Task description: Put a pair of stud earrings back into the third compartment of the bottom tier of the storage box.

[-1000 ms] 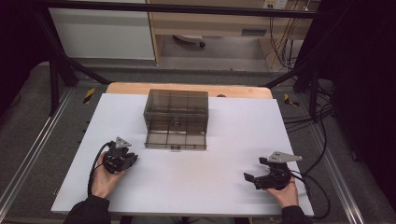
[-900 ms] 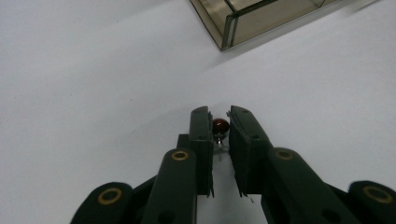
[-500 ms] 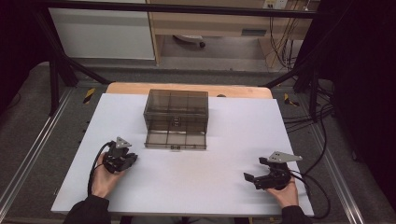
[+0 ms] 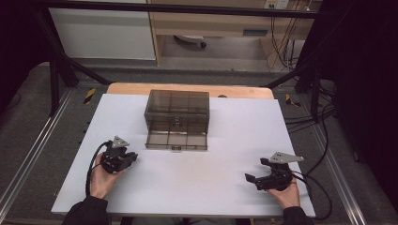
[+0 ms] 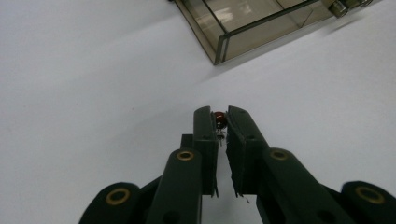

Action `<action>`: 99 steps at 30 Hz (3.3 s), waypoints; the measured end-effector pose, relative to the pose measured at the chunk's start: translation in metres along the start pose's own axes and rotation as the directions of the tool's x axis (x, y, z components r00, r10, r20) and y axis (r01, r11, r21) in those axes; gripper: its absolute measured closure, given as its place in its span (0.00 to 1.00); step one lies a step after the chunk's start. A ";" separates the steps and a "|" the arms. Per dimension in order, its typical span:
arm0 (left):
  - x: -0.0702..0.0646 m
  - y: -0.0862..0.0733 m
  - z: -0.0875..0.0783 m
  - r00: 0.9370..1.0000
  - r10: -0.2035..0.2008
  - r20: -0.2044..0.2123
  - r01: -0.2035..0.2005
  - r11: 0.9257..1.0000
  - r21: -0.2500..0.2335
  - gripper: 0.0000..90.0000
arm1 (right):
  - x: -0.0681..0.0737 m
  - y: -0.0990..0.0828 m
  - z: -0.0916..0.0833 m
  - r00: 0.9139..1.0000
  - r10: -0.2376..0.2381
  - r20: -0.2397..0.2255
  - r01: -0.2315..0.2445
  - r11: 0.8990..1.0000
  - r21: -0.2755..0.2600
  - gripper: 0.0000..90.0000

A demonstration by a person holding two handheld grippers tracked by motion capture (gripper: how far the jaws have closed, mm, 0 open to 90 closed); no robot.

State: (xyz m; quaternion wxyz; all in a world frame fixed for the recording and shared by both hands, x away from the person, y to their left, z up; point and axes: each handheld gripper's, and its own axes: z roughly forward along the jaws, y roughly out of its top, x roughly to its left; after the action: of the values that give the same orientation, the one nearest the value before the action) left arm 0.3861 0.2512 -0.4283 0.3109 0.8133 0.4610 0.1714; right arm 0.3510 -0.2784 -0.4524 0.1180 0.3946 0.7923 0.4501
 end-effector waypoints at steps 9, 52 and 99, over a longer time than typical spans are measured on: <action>-0.007 0.004 -0.005 1.000 0.004 0.021 -0.004 1.000 -0.023 0.91 | 0.000 0.000 0.000 1.000 0.000 -0.001 0.000 1.000 0.003 0.02; -0.076 0.067 0.018 0.983 0.136 0.126 -0.125 0.988 -0.089 0.91 | 0.000 0.000 0.000 1.000 -0.002 0.001 0.002 1.000 0.006 0.02; -0.125 0.127 0.082 0.980 0.137 0.147 -0.128 0.989 -0.070 0.91 | 0.000 0.000 0.000 1.000 -0.004 -0.001 0.004 1.000 0.001 0.02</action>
State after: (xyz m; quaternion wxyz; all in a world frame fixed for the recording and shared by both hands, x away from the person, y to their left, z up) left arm 0.4497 0.0677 -0.4040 0.3572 0.8433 0.3753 0.1431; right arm 0.3506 -0.2785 -0.4523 0.1185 0.3928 0.7934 0.4496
